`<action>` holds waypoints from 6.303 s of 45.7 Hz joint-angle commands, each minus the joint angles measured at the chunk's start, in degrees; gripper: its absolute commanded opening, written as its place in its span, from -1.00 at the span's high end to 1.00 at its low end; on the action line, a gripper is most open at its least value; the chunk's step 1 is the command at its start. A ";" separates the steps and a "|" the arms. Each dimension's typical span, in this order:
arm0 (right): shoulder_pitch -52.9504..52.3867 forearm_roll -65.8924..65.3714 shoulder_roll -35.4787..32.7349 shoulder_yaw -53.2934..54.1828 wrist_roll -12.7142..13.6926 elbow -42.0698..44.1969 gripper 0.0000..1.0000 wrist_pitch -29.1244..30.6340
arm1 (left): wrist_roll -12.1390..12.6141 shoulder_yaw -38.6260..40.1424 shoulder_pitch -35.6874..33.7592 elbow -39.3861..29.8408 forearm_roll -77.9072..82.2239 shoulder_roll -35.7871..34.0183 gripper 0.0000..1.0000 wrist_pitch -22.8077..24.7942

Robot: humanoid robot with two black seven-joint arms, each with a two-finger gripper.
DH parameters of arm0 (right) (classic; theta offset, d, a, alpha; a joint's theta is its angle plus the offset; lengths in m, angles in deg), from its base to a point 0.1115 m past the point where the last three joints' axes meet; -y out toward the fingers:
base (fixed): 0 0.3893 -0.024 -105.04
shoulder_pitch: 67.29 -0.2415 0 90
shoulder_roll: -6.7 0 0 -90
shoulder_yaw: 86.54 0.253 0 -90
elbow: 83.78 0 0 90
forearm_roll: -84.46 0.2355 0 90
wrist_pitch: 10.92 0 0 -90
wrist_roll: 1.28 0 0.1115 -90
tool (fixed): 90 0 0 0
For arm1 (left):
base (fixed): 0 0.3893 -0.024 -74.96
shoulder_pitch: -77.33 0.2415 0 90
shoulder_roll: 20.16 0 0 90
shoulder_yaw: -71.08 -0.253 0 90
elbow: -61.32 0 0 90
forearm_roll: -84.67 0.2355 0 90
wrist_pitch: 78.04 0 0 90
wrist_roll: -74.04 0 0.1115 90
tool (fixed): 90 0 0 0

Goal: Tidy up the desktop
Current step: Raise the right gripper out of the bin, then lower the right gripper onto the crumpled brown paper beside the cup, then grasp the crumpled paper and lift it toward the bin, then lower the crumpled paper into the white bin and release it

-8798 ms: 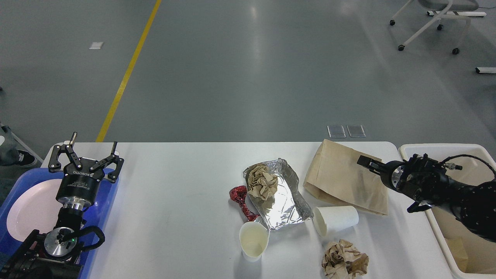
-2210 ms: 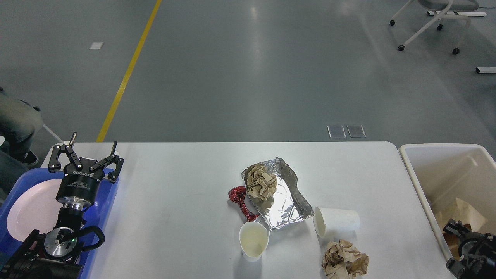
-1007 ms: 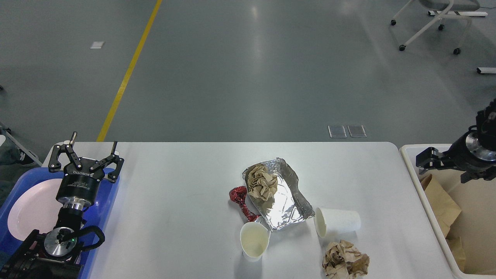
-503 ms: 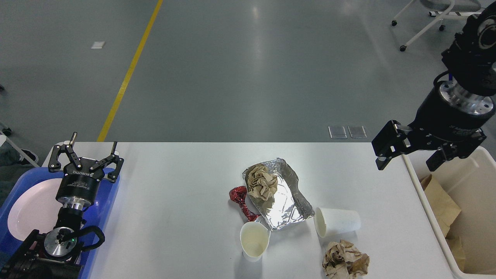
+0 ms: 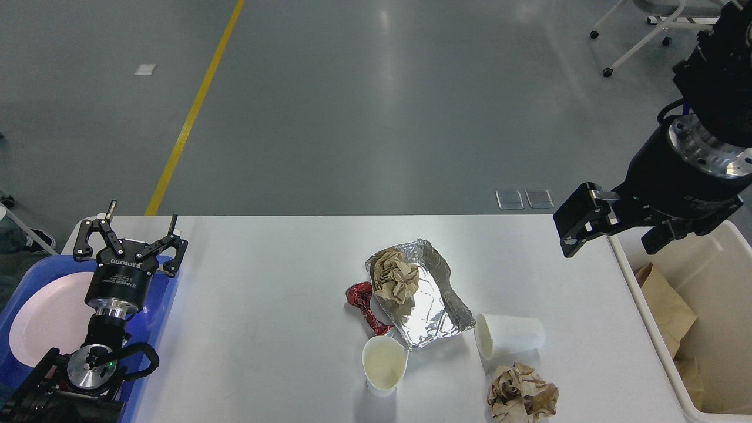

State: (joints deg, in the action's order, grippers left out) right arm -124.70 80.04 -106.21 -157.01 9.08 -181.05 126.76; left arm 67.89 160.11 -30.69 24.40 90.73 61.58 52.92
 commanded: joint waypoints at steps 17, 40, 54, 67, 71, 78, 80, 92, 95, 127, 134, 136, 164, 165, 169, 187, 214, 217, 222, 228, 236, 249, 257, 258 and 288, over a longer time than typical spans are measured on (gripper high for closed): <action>1.50 0.02 -0.03 -0.28 0.01 0.41 -1.00 -1.18 | -0.01 0.00 0.00 0.00 0.01 0.00 -0.93 0.00; 37.09 0.20 3.83 2.87 0.36 0.50 -1.00 -27.72 | -0.01 0.00 0.00 0.00 0.01 0.00 -0.93 0.00; 57.83 -6.04 6.29 10.79 0.36 7.61 -1.00 -42.56 | -0.01 0.00 0.00 0.00 0.01 0.00 -0.93 0.00; 66.72 -6.48 11.22 10.70 0.36 12.80 -1.00 -47.85 | -0.01 0.00 0.00 0.00 0.01 0.00 -0.93 0.00; 68.83 -6.22 11.57 11.05 0.36 15.09 -1.00 -48.46 | -0.01 0.00 0.00 0.00 0.01 0.00 -0.93 0.00; 72.34 -5.78 12.80 12.55 0.36 17.73 -1.00 -51.01 | -0.01 0.00 0.00 0.00 0.01 0.00 -0.93 0.00; 72.96 -5.69 12.89 12.90 0.36 18.43 -1.00 -51.62 | -0.01 0.00 0.00 0.00 0.01 0.00 -0.93 0.00; 76.57 -4.56 13.07 14.84 0.36 20.10 -0.41 -54.53 | 0.08 0.00 0.00 0.00 0.01 0.00 -0.93 0.00; 76.39 -0.61 12.54 14.84 0.36 20.01 0.27 -54.35 | -0.01 0.00 0.00 0.00 0.01 0.00 -0.93 0.00; 74.63 8.90 11.40 14.48 0.36 19.49 1.00 -53.39 | -0.01 0.00 0.00 0.00 0.01 0.00 -0.93 0.00; 73.06 8.81 10.26 14.48 0.36 19.05 1.00 -50.76 | 0.08 0.00 0.00 0.00 0.01 0.00 -0.93 0.00; 71.39 8.81 8.77 14.48 0.27 17.82 1.00 -48.56 | -0.01 0.00 0.00 0.00 0.01 0.00 -0.93 0.00; 34.57 8.02 0.50 2.45 -0.17 3.85 1.00 -25.00 | -0.01 0.00 0.00 0.00 0.01 0.00 -0.93 0.00; 32.73 7.93 0.50 1.75 -0.17 2.88 1.00 -24.47 | -0.01 0.00 0.00 0.00 0.01 0.00 -0.93 0.00; 25.17 7.93 0.24 -0.28 -0.17 -0.11 1.00 -22.19 | -0.01 0.00 0.00 0.00 0.01 0.00 -0.93 0.00; 8.19 7.93 -0.03 -4.41 -0.08 -2.73 1.00 -11.20 | -0.01 0.00 0.00 0.00 0.01 0.00 -0.93 0.00; 35.15 7.84 -14.79 -10.22 -0.17 20.61 1.00 -25.70 | -0.01 0.00 0.00 0.00 0.01 0.00 -0.93 0.00; 41.39 7.76 -16.72 -7.94 -0.26 26.15 1.00 -27.19 | -0.01 0.00 0.00 0.00 0.01 0.00 -0.93 0.00; 54.57 7.67 -17.08 -1.44 -0.26 35.90 1.00 -30.88 | -0.01 0.00 0.00 0.00 0.01 0.00 -0.93 0.00; 69.95 7.67 -16.38 5.68 -0.26 48.03 1.00 -36.33 | -0.01 0.00 0.00 0.00 0.01 0.00 -0.93 0.00; 86.74 7.67 -11.81 14.91 -0.26 63.67 1.00 -40.37 | -0.01 0.00 0.00 0.00 0.01 0.00 -0.93 0.00; 106.61 7.84 1.10 19.05 -0.17 84.95 1.00 -51.18 | -0.01 0.00 0.00 0.00 0.01 0.00 -0.93 0.00; 111.89 8.63 5.77 19.32 0.01 91.11 1.00 -53.03 | 0.08 0.00 0.00 0.00 0.01 0.00 -0.93 0.00; 112.25 8.63 5.77 19.49 0.01 91.47 1.00 -53.38 | 0.00 0.00 0.00 0.00 0.01 0.00 -0.93 0.00; 114.89 8.63 6.03 21.16 0.27 91.47 -1.00 -60.59 | -0.01 0.00 0.00 0.00 0.01 0.00 -0.93 0.00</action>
State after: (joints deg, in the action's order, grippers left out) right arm -9.95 88.68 -100.12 -135.82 9.41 -89.48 68.63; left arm 67.87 160.11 -30.69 24.41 90.72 61.58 52.92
